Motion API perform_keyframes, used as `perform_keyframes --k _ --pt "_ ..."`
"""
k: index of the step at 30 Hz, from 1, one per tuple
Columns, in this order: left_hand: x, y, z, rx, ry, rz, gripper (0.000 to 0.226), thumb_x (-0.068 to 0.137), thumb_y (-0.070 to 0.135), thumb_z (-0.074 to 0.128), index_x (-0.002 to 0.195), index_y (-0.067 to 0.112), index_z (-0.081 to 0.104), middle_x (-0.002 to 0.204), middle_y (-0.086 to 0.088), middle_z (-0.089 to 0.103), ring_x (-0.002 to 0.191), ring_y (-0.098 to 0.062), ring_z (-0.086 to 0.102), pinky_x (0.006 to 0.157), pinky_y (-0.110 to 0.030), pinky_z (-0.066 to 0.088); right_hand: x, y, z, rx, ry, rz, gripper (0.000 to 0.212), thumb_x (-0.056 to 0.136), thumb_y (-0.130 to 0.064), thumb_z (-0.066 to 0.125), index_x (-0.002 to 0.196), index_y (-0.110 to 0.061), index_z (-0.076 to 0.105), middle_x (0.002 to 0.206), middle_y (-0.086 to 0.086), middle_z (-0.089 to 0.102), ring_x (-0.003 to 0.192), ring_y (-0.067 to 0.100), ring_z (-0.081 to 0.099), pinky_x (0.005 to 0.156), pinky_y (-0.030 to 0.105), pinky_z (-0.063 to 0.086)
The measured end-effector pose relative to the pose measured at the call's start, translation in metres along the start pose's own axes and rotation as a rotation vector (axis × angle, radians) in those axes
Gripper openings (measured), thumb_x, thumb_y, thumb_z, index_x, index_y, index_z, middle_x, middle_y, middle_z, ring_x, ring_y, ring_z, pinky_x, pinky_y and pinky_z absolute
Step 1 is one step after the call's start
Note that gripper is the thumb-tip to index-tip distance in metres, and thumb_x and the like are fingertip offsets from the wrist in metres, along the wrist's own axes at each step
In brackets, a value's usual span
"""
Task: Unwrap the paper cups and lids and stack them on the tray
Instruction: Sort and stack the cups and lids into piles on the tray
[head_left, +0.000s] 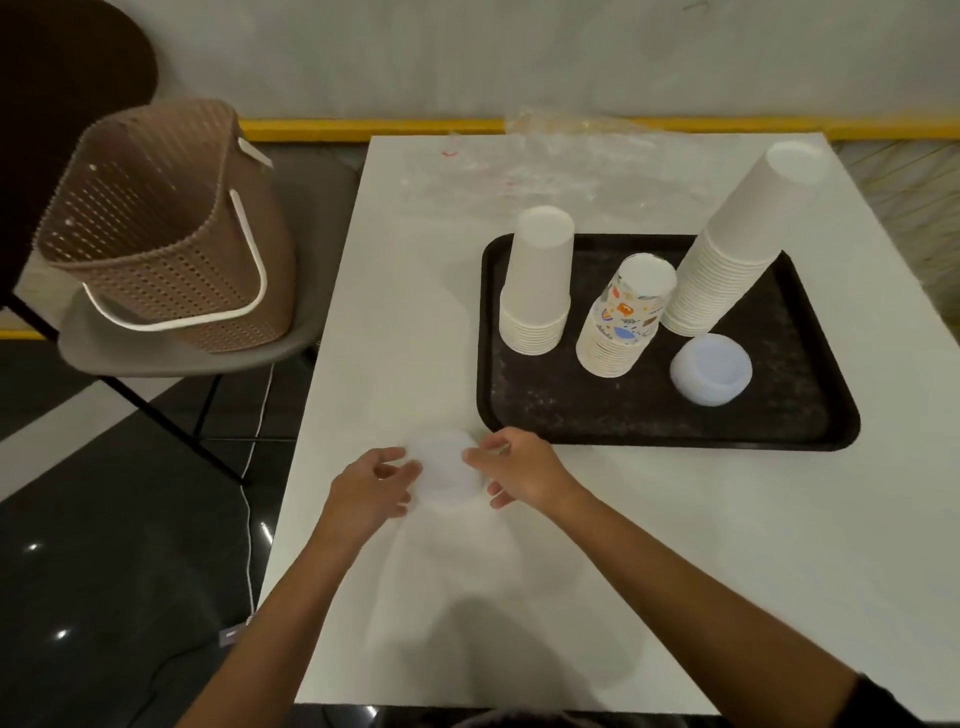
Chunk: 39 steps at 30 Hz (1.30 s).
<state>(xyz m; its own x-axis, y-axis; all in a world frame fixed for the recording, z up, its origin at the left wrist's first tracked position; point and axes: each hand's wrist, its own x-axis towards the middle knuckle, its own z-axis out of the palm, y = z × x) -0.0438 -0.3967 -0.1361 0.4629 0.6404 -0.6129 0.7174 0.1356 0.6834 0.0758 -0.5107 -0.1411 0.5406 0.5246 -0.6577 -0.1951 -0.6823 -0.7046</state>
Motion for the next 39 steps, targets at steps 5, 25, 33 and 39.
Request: perform_keyframes --k 5,25,33,39 --pt "0.009 -0.004 -0.003 0.006 -0.028 0.012 0.034 0.087 0.018 0.062 0.12 0.008 0.058 0.101 -0.007 0.066 0.07 -0.018 0.066 0.081 -0.029 0.054 0.002 -0.002 0.012 0.033 0.053 0.031 0.04 0.085 -0.02 0.064 0.119 -0.003 0.052 0.102 0.011 0.059 0.057 0.016 0.058 0.063 0.029 0.056" --pt "-0.008 0.038 0.001 -0.032 -0.058 0.197 0.023 0.085 0.02 0.065 0.107 0.017 0.06 0.086 0.002 0.063 0.068 -0.016 0.066 0.072 -0.02 0.052 -0.013 -0.011 -0.027 0.143 0.148 -0.049 0.029 0.085 -0.021 0.066 0.11 -0.01 0.058 0.088 0.002 0.062 0.06 0.012 0.063 0.064 0.023 0.055" --pt "-0.023 0.065 0.078 0.054 -0.158 0.202 0.03 0.085 0.022 0.065 0.112 0.011 0.06 0.093 -0.005 0.061 0.073 -0.019 0.062 0.081 -0.033 0.056 -0.03 0.032 -0.095 0.177 0.197 0.003 0.03 0.086 -0.019 0.064 0.113 -0.009 0.057 0.1 0.006 0.06 0.066 0.014 0.061 0.07 0.026 0.055" --pt "-0.03 0.097 0.161 0.068 -0.251 0.236 0.031 0.084 0.02 0.067 0.112 0.007 0.06 0.091 -0.005 0.064 0.075 -0.017 0.063 0.079 -0.03 0.056 -0.042 0.07 -0.172 0.187 0.301 0.005 0.027 0.087 -0.019 0.063 0.11 -0.007 0.058 0.099 0.006 0.061 0.064 0.013 0.06 0.064 0.022 0.054"
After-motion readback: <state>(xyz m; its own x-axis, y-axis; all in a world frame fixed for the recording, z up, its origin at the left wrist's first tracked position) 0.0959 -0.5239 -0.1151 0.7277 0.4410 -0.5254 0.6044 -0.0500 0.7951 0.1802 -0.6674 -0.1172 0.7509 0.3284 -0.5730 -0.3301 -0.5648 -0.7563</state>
